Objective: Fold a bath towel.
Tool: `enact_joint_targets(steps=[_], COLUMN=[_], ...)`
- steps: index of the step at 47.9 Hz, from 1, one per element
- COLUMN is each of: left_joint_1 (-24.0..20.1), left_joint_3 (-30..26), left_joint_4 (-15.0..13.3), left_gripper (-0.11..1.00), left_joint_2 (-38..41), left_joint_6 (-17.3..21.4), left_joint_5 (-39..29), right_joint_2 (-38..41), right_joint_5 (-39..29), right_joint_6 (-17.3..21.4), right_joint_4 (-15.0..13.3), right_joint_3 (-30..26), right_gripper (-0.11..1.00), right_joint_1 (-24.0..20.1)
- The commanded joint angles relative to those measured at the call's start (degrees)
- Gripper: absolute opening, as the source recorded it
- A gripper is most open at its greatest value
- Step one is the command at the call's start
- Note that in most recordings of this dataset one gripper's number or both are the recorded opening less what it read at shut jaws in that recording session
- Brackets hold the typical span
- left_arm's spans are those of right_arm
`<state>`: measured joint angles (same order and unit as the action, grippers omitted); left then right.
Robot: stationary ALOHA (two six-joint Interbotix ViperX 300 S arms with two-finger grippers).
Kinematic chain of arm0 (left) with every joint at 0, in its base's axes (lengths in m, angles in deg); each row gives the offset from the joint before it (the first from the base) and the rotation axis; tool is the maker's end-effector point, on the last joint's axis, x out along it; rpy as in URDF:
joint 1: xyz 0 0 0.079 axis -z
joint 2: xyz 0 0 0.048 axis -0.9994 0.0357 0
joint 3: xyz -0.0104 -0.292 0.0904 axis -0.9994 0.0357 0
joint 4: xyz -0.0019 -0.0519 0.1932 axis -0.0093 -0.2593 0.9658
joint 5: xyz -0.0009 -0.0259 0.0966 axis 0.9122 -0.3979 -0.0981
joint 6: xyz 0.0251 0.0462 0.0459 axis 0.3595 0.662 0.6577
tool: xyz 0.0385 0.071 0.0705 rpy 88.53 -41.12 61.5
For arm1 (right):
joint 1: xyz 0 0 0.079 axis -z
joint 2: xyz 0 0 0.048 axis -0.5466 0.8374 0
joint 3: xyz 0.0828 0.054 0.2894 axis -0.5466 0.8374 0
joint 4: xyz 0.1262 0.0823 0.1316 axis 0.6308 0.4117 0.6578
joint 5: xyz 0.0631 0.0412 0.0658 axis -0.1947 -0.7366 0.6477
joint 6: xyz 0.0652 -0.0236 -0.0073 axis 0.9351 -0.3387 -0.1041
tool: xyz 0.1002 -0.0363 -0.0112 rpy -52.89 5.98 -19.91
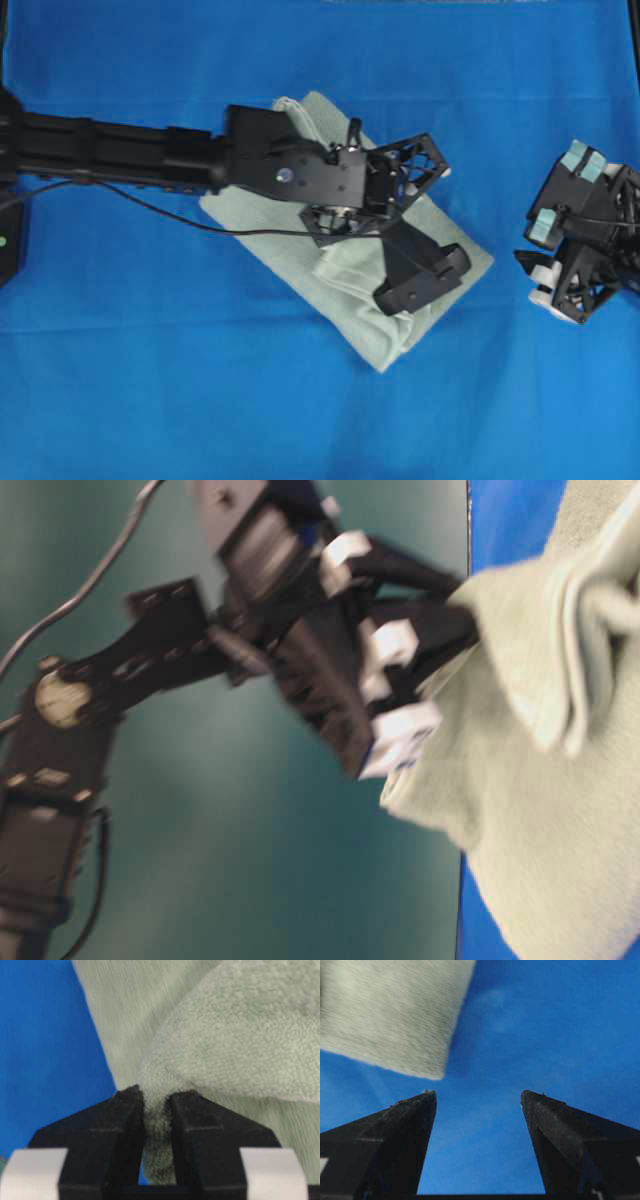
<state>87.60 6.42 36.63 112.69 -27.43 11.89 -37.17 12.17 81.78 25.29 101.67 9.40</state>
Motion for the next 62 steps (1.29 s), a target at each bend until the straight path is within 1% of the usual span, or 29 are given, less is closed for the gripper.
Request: enact_joint_targets(steps=[1,5,12,16,20,21,24,27,32,35,37,42,48,52,57,62], left_joint_1=[-1.14,-1.49,-1.93,-2.11,-2.64,-2.90,-3.43,-3.78,-4.31,-4.57,-4.75,-4.66,-3.25,-1.93,-0.62,-0.44], left_joint_3=[-1.67,-0.44,1.41,1.58,1.49,1.58,2.11,2.55,3.16,3.69,4.13,5.89,9.93,13.10,17.58,22.59], left_joint_4=[-0.79,-1.85,-4.22,-7.56,-11.60,-12.48,-14.15,-14.50,-15.12,-15.21,-15.12,-15.12,-15.12,-15.12,-15.12,-15.12], left_gripper=[0.13,0.13,0.13,0.13,0.13,0.15,0.32,0.51,0.79,0.87,0.87,0.81,0.81,0.81,0.81,0.80], left_joint_2=[-0.79,-0.35,-0.44,-0.62,-0.70,-0.70,-0.97,-1.32,-2.20,-2.90,-3.34,-5.10,-9.58,-13.36,-18.19,-23.38], left_joint_6=[-0.09,-0.18,-0.62,-2.64,-5.10,-5.62,-7.12,-8.53,-12.39,-14.68,-15.38,-17.49,-18.28,-19.16,-22.32,-26.81], left_joint_5=[5.10,8.44,8.96,9.40,10.55,10.99,12.13,13.27,15.47,16.08,16.17,16.08,16.35,17.31,20.13,23.55], right_joint_2=[-0.88,-1.32,-1.76,-1.85,-1.85,-1.85,-1.85,-1.85,-1.76,-1.85,-1.85,-1.85,-1.93,-2.29,-2.99,-3.34], right_joint_5=[0.26,0.26,0.26,0.26,0.26,0.26,0.26,0.35,0.79,0.88,0.88,0.88,0.97,1.32,2.37,2.90], right_joint_6=[0.18,0.18,0.18,0.18,0.26,0.26,0.26,0.35,1.32,1.85,2.02,2.11,2.11,2.11,2.11,2.11], right_joint_4=[-0.79,-0.88,-1.32,-1.58,-1.85,-1.85,-1.85,-1.76,-1.85,-1.85,-1.85,-1.85,-1.93,-2.99,-4.48,-6.24], right_joint_3=[0.00,0.09,0.26,0.35,0.26,0.35,0.26,0.26,0.26,0.26,0.26,0.18,0.09,-0.26,-0.88,-1.76], right_gripper=[0.67,0.67,0.67,0.67,0.67,0.67,0.67,0.67,0.67,0.67,0.67,0.67,0.67,0.67,0.67,0.67], right_joint_1=[-0.18,-0.18,-0.18,-0.18,-0.18,-0.18,-0.18,-0.18,-0.18,-0.18,-0.18,-0.26,-0.26,-0.26,-0.26,-0.26])
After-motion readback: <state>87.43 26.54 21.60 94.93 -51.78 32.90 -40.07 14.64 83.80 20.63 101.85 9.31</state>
